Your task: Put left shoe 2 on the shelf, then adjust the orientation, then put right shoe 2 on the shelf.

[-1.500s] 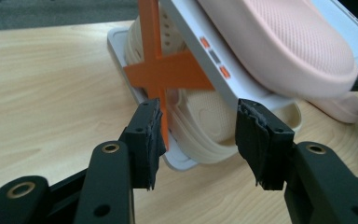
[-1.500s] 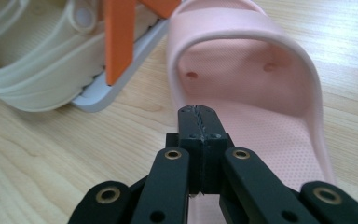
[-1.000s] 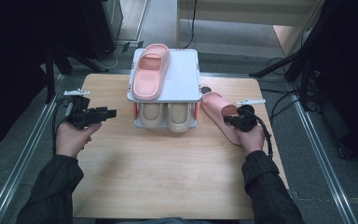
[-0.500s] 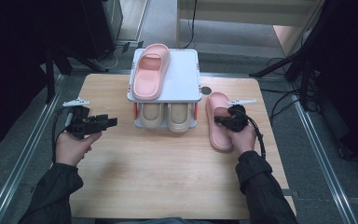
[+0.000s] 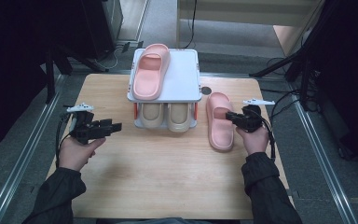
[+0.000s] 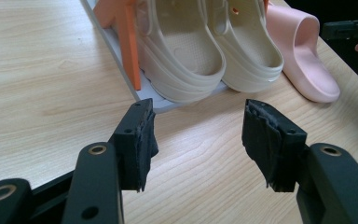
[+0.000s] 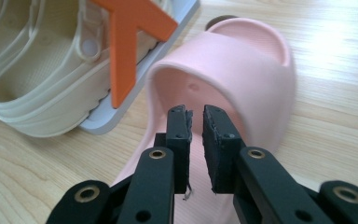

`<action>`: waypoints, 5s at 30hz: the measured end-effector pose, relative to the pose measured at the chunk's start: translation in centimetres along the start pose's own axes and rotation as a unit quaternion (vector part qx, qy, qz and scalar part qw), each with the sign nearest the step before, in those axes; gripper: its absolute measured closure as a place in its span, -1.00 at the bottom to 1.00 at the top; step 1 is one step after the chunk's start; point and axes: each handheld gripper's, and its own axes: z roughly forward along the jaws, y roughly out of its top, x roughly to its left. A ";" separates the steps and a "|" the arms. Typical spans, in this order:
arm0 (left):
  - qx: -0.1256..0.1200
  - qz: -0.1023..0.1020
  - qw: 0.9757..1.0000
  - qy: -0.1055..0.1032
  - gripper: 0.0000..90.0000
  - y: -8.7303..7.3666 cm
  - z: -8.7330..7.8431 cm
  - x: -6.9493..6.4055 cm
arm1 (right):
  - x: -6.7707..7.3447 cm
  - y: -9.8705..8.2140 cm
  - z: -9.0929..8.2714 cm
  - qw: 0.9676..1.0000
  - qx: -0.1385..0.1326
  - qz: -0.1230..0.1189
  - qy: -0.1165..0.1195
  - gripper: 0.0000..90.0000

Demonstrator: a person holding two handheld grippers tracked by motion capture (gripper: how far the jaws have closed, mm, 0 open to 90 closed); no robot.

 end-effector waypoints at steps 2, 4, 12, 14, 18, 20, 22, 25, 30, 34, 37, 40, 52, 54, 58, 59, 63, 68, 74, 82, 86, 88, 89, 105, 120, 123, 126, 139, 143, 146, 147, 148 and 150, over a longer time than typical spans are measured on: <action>0.003 0.000 1.000 0.000 -0.03 -0.1 0.2 -0.1 | -0.3 -0.2 -0.3 1.000 -0.003 0.009 -0.009 0.74; 0.009 -0.001 1.000 -0.004 -0.03 -0.1 0.5 -0.1 | -0.6 -0.4 -0.4 1.000 -0.005 0.005 -0.027 0.63; 0.022 -0.004 0.999 -0.026 0.00 0.3 1.5 0.0 | -1.6 -0.8 1.5 0.998 0.011 0.019 -0.053 0.45; 0.025 -0.004 0.999 -0.024 0.00 0.4 1.6 0.1 | -1.7 -0.7 1.7 0.998 0.004 0.021 -0.059 0.38; 0.025 -0.004 0.999 -0.024 0.00 0.5 1.8 0.1 | -1.6 -0.6 2.5 0.998 0.005 0.029 -0.064 0.32; 0.027 0.001 0.999 -0.021 0.00 0.5 1.9 0.2 | -1.6 -0.6 2.9 0.997 0.005 0.035 -0.067 0.31; 0.027 0.000 0.999 -0.022 0.01 0.4 2.0 0.3 | -1.8 -0.6 3.3 0.996 0.009 0.044 -0.072 0.31; 0.023 -0.003 0.999 -0.022 0.01 0.4 2.1 0.5 | -2.2 -0.8 3.7 0.996 0.016 0.048 -0.079 0.35; 0.032 -0.005 0.999 -0.018 0.00 0.4 2.1 0.5 | -2.6 -0.9 3.7 0.995 0.018 0.059 -0.079 0.48; 0.034 -0.001 0.999 -0.024 0.00 0.5 2.2 0.2 | -2.5 -0.9 3.6 0.995 0.014 0.049 -0.090 0.63; 0.031 -0.003 0.999 -0.025 0.00 0.5 2.1 0.2 | -2.7 -0.9 3.4 0.993 0.011 0.058 -0.098 0.80; 0.025 -0.007 0.999 -0.027 0.00 0.6 1.9 0.3 | -3.1 -0.8 3.1 0.993 0.022 0.073 -0.091 0.86; 0.027 -0.007 0.999 -0.026 0.00 0.5 2.2 0.1 | -2.4 0.5 2.2 0.991 0.036 0.080 -0.102 0.89; 0.033 0.002 0.999 -0.021 0.00 0.5 2.4 0.0 | -2.3 1.0 1.9 0.991 0.039 0.081 -0.104 0.89; 0.032 0.001 0.999 -0.024 -0.01 0.5 2.5 -0.1 | -2.5 1.8 1.1 0.989 0.037 0.103 -0.103 0.89; 0.032 0.001 0.999 -0.027 -0.01 0.5 2.6 -0.2 | -2.6 2.0 0.9 0.988 0.037 0.109 -0.102 0.89; 0.036 0.004 0.999 -0.030 -0.01 0.6 2.7 -0.4 | -2.8 3.1 0.2 0.989 0.030 0.109 -0.098 0.89; 0.035 0.007 0.999 -0.030 -0.01 0.6 2.8 -0.4 | -2.5 4.4 -0.6 0.989 0.033 0.106 -0.101 0.89; 0.038 0.009 0.999 -0.029 -0.01 0.5 2.9 -0.5 | -2.4 5.8 -1.1 0.988 0.036 0.108 -0.104 0.89; 0.040 0.008 0.999 -0.032 -0.02 0.5 3.0 -0.7 | -1.9 8.3 -2.2 0.989 0.030 0.107 -0.100 0.89; 0.042 0.012 0.998 -0.034 -0.03 0.4 2.9 -0.9 | -1.5 9.8 -2.7 0.990 0.023 0.103 -0.095 0.89; 0.043 0.012 0.998 -0.035 -0.03 0.4 3.0 -1.0 | -1.2 10.6 -3.0 0.990 0.021 0.098 -0.095 0.89; 0.043 0.012 0.998 -0.035 -0.03 0.4 2.9 -1.0 | -1.1 11.0 -3.1 0.991 0.020 0.096 -0.094 0.89; 0.039 0.011 0.998 -0.039 -0.03 0.4 2.9 -1.1 | 1.3 15.7 -3.7 0.993 0.016 0.080 -0.080 0.88; 0.032 0.016 0.998 -0.046 -0.03 0.5 2.7 -1.3 | 5.5 19.0 -1.0 0.996 -0.002 0.063 -0.061 0.85; 0.034 0.020 0.998 -0.046 -0.03 0.5 2.6 -1.3 | 6.2 19.4 0.0 0.996 0.003 0.060 -0.070 0.85; 0.032 0.019 0.998 -0.047 -0.03 0.5 2.6 -1.3 | 6.7 19.7 1.0 0.995 0.002 0.066 -0.074 0.85; 0.031 0.025 0.998 -0.050 -0.03 0.6 2.5 -1.4 | 8.4 20.4 4.1 0.992 0.020 0.071 -0.102 0.81; 0.030 0.029 0.998 -0.051 -0.03 0.6 2.4 -1.6 | 8.7 20.4 4.7 0.992 0.022 0.066 -0.106 0.78; 0.031 0.029 0.998 -0.052 -0.03 0.6 2.5 -1.5 | 8.9 20.4 5.1 0.991 0.027 0.062 -0.112 0.76; 0.032 0.029 0.998 -0.052 -0.03 0.6 2.5 -1.5 | 9.0 20.3 5.2 0.991 0.028 0.061 -0.112 0.75; 0.031 0.028 0.998 -0.051 -0.03 0.6 2.5 -1.5 | 9.1 20.3 5.3 0.992 0.029 0.058 -0.112 0.73; 0.031 0.028 0.998 -0.051 -0.03 0.6 2.4 -1.5 | 9.2 20.3 5.3 0.992 0.030 0.054 -0.110 0.70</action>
